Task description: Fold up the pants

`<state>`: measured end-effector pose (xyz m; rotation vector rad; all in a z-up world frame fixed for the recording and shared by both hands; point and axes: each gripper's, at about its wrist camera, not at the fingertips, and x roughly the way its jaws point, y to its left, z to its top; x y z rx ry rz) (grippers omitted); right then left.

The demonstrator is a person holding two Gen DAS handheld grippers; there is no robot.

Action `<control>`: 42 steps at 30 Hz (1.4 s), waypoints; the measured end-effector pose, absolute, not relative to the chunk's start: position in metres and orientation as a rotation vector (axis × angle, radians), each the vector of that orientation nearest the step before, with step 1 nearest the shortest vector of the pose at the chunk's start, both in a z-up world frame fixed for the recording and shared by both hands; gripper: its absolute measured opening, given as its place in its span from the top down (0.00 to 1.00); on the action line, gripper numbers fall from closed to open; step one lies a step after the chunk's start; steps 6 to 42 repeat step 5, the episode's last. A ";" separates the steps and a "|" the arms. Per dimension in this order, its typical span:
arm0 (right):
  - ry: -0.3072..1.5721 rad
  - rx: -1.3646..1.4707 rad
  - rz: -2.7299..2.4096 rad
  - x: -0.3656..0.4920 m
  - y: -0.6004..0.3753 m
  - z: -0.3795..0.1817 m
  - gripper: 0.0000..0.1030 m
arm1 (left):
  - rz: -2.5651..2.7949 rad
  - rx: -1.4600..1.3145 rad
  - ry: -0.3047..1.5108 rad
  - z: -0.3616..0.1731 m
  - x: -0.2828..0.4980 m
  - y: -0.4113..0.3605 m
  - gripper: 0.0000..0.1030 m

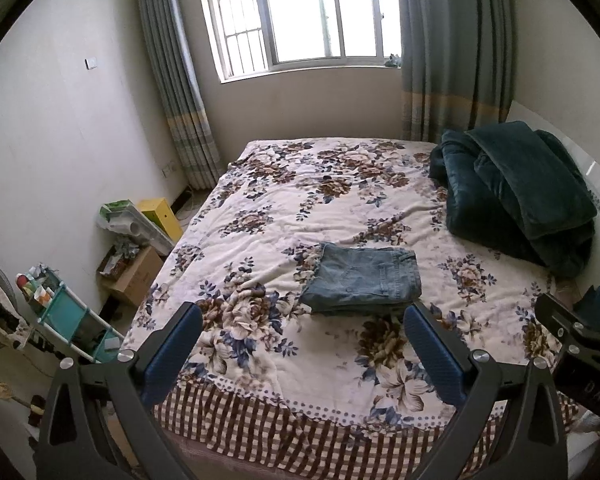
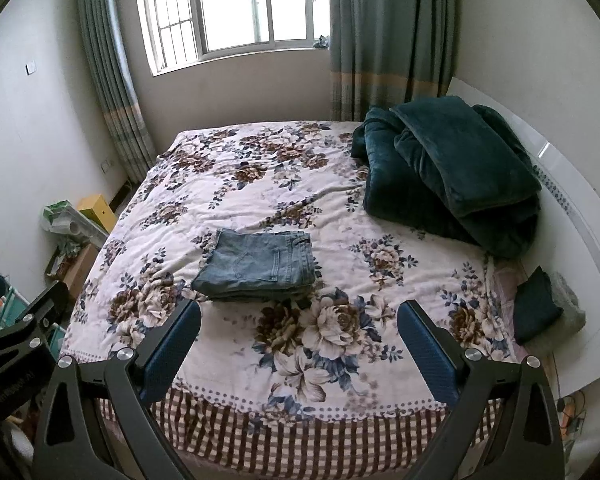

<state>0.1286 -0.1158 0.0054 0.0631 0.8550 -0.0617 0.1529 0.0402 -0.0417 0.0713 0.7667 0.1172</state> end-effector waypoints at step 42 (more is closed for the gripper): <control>0.854 0.065 -0.063 0.127 -0.116 0.005 0.03 | 0.116 0.076 0.753 -0.042 0.149 0.042 0.00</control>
